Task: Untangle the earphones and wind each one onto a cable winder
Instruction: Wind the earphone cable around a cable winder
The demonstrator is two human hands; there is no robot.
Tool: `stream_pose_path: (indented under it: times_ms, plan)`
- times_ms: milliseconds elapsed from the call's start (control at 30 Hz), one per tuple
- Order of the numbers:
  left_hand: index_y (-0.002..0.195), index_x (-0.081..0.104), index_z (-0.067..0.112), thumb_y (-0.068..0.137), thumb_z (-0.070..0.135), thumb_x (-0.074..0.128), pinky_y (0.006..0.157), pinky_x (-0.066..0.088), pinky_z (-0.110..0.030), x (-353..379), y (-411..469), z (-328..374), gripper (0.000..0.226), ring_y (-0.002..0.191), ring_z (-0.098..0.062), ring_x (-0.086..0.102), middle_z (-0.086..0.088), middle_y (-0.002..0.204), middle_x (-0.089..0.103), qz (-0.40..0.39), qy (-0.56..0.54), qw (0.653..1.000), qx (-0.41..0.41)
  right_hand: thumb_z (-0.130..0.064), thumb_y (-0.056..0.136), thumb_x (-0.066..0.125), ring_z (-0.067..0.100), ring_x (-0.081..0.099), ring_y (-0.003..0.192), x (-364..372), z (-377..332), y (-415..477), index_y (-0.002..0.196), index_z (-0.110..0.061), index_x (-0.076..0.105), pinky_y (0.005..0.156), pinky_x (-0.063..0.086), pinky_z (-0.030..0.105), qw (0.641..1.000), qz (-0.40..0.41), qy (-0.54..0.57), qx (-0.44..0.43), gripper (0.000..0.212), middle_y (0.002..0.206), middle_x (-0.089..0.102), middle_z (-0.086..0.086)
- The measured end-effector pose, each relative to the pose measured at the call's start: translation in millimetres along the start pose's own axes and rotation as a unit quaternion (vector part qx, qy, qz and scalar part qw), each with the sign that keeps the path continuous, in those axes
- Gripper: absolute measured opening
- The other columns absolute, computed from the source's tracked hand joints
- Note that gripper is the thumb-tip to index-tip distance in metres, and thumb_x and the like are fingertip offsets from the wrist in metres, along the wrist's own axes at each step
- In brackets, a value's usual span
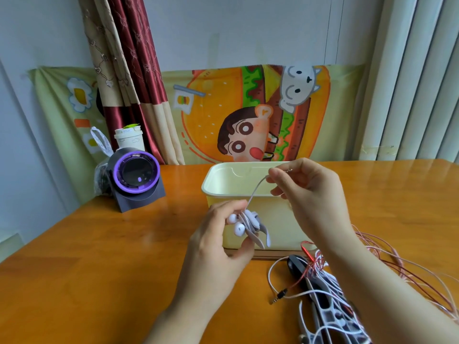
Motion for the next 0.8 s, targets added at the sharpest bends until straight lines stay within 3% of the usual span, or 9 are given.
stream_pose_path:
  times_ms: [167,267,367,467,633,800]
  plan:
    - [0.115,0.056,0.032,0.075,0.035,0.065,0.087,0.048,-0.011,-10,2,-4,0.041,0.103,-0.005,0.062,0.019,0.109,0.062,0.042,-0.020,0.998,-0.030,-0.016,0.086,0.067,0.003,0.065,0.058,-3,-3,1,0.080,-0.006,0.065,0.058,0.048,0.012,0.999,0.004,0.035,0.002,0.011,0.071,0.071,-0.006]
    - [0.110,0.059,0.036,0.075,0.023,0.076,0.086,0.048,-0.011,-16,1,-16,0.041,0.101,-0.005,0.064,0.017,0.106,0.066,0.066,-0.029,0.995,-0.072,-0.013,0.084,0.068,0.005,0.067,0.060,7,-21,-6,0.080,-0.005,0.065,0.059,0.050,0.013,0.998,-0.038,0.051,-0.026,0.009,0.073,0.072,-0.002]
    - [0.108,0.063,0.025,0.076,0.014,0.077,0.085,0.052,-0.018,-19,1,-26,0.036,0.101,-0.010,0.067,0.010,0.105,0.069,0.083,-0.043,0.991,-0.098,-0.016,0.082,0.071,0.007,0.067,0.067,19,-43,-17,0.078,-0.014,0.067,0.064,0.053,0.018,0.992,-0.082,-0.002,-0.098,0.006,0.072,0.071,-0.004]
    - [0.107,0.067,0.018,0.078,0.031,0.071,0.082,0.054,-0.023,-22,2,-27,0.032,0.099,-0.011,0.068,0.007,0.102,0.071,0.094,-0.059,0.987,-0.113,-0.021,0.082,0.072,0.002,0.064,0.072,30,-54,-26,0.081,-0.019,0.070,0.068,0.051,0.015,0.976,-0.126,-0.074,-0.160,0.004,0.074,0.069,-0.013]
    - [0.104,0.068,0.022,0.073,0.042,0.065,0.079,0.052,-0.013,-24,2,-31,0.037,0.096,-0.007,0.068,0.009,0.100,0.071,0.096,-0.067,0.982,-0.146,-0.033,0.079,0.067,-0.003,0.058,0.076,40,-62,-36,0.082,-0.020,0.072,0.068,0.047,0.014,0.952,-0.145,-0.140,-0.232,0.014,0.074,0.064,-0.017]
    - [0.099,0.067,0.033,0.075,0.026,0.076,0.077,0.052,-0.013,-22,0,-42,0.026,0.094,-0.009,0.068,0.009,0.099,0.072,0.085,-0.052,0.978,-0.182,-0.031,0.083,0.066,0.005,0.060,0.069,47,-61,-41,0.084,-0.019,0.072,0.059,0.052,0.028,0.931,-0.157,-0.169,-0.283,0.014,0.078,0.065,-0.010]
Point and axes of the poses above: each hand's wrist, its own y-axis towards the middle knuckle, its own x-axis out of the palm, z = x × y, the point moved 9 cm from there along y, towards the middle knuckle
